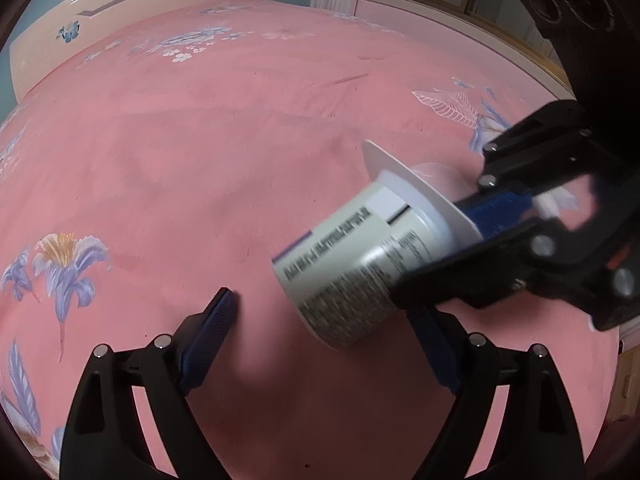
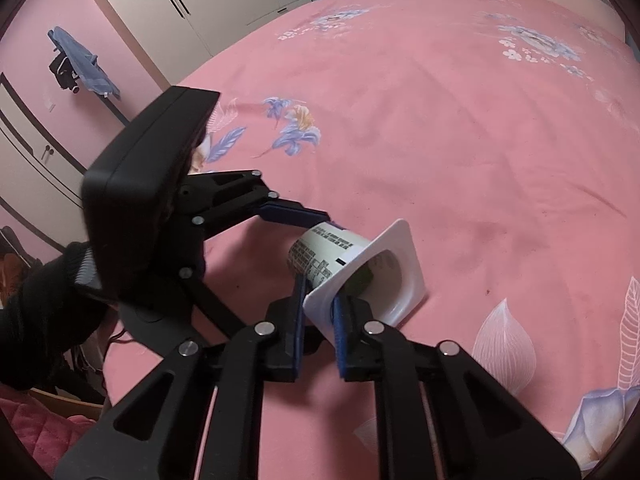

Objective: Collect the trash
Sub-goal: 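Grasp the white yogurt cup by its rim with the right tool, then carry the yogurt cup with the right tool over the trash bin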

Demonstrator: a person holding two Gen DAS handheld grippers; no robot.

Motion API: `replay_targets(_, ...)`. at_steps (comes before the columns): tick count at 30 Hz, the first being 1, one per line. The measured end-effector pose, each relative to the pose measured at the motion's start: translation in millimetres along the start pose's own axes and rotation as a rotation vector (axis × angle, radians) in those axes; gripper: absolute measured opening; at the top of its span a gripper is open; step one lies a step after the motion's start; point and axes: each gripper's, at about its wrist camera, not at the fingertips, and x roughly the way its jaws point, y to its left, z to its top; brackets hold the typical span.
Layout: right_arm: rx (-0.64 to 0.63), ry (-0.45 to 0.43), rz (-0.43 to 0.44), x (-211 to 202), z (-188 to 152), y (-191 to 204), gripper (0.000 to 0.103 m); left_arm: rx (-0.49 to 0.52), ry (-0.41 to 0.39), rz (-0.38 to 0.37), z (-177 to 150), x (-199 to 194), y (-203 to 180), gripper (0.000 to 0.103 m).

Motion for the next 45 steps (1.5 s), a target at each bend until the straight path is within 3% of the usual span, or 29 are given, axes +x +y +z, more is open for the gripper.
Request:
replay_targets(5, -0.023, -0.008, 0.046, -18, -3, 13, 0.014, 0.005, -0.019, -0.048, 0, -11, -2, 0.089)
replay_targets(17, -0.118, -0.001, 0.109, -72, -22, 70, 0.014, 0.12, -0.099, -0.116, -19, -89, -50, 0.09)
replay_targets(19, -0.135, -0.007, 0.098, -82, -25, 82, 0.014, 0.119, -0.111, -0.14, -22, -102, -59, 0.085)
replay_targets(22, -0.135, -0.024, 0.088, -101, -31, 97, 0.014, 0.123, -0.114, -0.169, -26, -121, -73, 0.068)
replay_targets(23, -0.136, -0.026, 0.087, -104, -32, 99, 0.014, 0.125, -0.111, -0.164, -27, -126, -77, 0.064)
replay_targets(33, -0.158, -0.062, 0.094, -153, -62, 154, 0.014, 0.169, -0.128, -0.059, -53, -189, -129, 0.059)
replay_targets(45, -0.228, -0.127, 0.058, -221, -99, 228, 0.014, 0.23, -0.164, 0.034, -67, -263, -191, 0.058)
